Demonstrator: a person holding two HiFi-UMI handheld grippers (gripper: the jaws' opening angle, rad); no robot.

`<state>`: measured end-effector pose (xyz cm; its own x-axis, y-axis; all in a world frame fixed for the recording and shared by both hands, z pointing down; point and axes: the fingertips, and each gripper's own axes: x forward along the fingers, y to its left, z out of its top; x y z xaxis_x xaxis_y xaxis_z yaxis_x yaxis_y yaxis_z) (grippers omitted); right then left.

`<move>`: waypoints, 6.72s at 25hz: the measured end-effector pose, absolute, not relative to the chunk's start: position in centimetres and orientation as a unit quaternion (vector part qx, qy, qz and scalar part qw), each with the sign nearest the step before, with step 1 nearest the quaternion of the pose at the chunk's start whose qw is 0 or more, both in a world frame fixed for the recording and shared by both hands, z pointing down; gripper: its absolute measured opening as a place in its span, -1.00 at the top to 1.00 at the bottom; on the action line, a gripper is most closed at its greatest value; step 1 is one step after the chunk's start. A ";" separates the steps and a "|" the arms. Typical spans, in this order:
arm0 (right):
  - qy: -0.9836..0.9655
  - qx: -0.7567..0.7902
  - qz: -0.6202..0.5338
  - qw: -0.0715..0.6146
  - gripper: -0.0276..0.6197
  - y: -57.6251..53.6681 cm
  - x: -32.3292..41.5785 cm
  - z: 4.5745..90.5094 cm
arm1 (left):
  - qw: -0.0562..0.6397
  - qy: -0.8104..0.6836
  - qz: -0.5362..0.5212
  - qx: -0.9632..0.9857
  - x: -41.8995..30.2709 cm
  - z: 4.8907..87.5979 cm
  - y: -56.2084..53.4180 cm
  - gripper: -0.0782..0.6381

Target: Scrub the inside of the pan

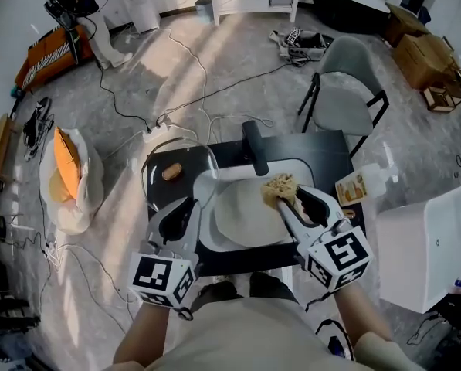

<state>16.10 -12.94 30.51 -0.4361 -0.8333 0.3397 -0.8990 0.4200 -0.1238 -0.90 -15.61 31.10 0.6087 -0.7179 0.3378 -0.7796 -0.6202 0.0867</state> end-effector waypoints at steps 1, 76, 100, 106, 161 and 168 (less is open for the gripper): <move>-0.839 0.511 0.149 0.117 0.49 -13.4 16.1 31.1 | 0.118 -0.424 0.142 0.887 -0.6 31.7 -15.8 0.67; -0.717 0.234 0.117 0.647 0.50 -20.5 13.9 77.3 | 0.570 -0.392 0.270 0.670 -0.4 67.0 -13.0 0.53; -0.632 -0.053 0.405 0.659 0.53 -4.8 12.7 65.4 | 0.578 -0.389 0.251 0.672 -0.4 66.2 -13.8 0.53; -0.694 -0.014 0.412 0.590 0.54 -6.1 6.3 67.3 | 0.584 -0.391 0.241 0.670 -0.4 66.3 -13.8 0.54; -0.808 0.186 0.276 0.486 0.53 -17.8 2.7 73.4 | 0.602 -0.418 0.208 0.648 -2.3 66.2 -14.6 0.58; -0.750 0.323 0.190 0.545 0.52 -22.7 10.0 76.1 | 0.600 -0.413 0.210 0.652 -2.1 66.2 -14.7 0.58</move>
